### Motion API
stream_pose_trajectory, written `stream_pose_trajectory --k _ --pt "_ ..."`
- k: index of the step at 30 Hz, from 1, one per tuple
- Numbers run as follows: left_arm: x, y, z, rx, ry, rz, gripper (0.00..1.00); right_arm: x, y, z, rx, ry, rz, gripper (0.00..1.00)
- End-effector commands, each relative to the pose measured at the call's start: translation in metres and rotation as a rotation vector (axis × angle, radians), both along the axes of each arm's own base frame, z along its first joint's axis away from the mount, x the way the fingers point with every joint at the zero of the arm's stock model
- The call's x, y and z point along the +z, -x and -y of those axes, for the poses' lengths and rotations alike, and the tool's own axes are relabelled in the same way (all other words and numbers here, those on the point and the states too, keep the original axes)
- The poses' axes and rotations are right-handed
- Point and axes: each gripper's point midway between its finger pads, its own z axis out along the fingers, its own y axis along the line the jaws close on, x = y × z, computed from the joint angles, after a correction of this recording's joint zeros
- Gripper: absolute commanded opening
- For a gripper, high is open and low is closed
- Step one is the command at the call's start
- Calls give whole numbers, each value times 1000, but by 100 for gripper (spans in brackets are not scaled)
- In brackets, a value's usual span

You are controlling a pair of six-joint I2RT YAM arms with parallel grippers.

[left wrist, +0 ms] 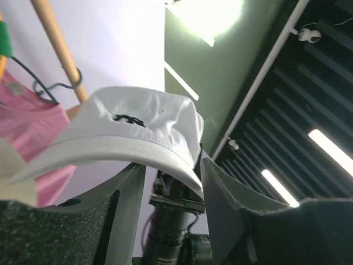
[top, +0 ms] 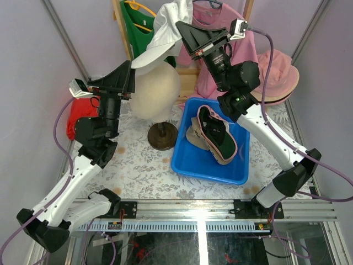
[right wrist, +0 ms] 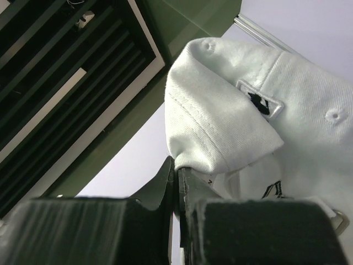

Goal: Stack the hats
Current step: Place the hat on the hat stand.

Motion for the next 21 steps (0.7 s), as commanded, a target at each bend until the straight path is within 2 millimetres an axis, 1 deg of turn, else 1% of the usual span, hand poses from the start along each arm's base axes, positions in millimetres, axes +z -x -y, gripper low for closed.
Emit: stream_pose_trajectory --k 1,2,4,6,7,9,11,13,16,18,19,21 --pt "-4 -13 -6 -13 -15 28 44 32 26 21 71 -109 104 0" --pt "-8 -18 -4 -25 -21 21 44 31 27 21 78 -110 107 0" --pt "-12 -23 -1 -45 -27 10 48 30 28 21 97 -116 107 0" --pt "-15 -25 1 -56 -31 7 53 27 28 20 112 -118 103 0" --pt "-15 -26 1 -59 -33 8 57 26 28 20 121 -119 103 0" --pt "-13 -27 4 -71 -42 13 62 23 29 18 139 -120 99 0" --pt "-9 -26 6 -85 -48 30 62 21 29 17 155 -121 96 0" --pt "-4 -25 9 -96 -56 51 60 19 30 15 167 -118 96 0" --pt "2 -22 12 -117 -61 90 48 15 31 13 182 -113 90 0" --pt "4 -22 12 -124 -62 107 35 13 32 12 192 -106 87 0" --pt "6 -22 12 -128 -63 119 27 11 32 11 196 -99 86 0" --pt "7 -23 12 -128 -71 129 3 7 31 11 197 -87 78 0"
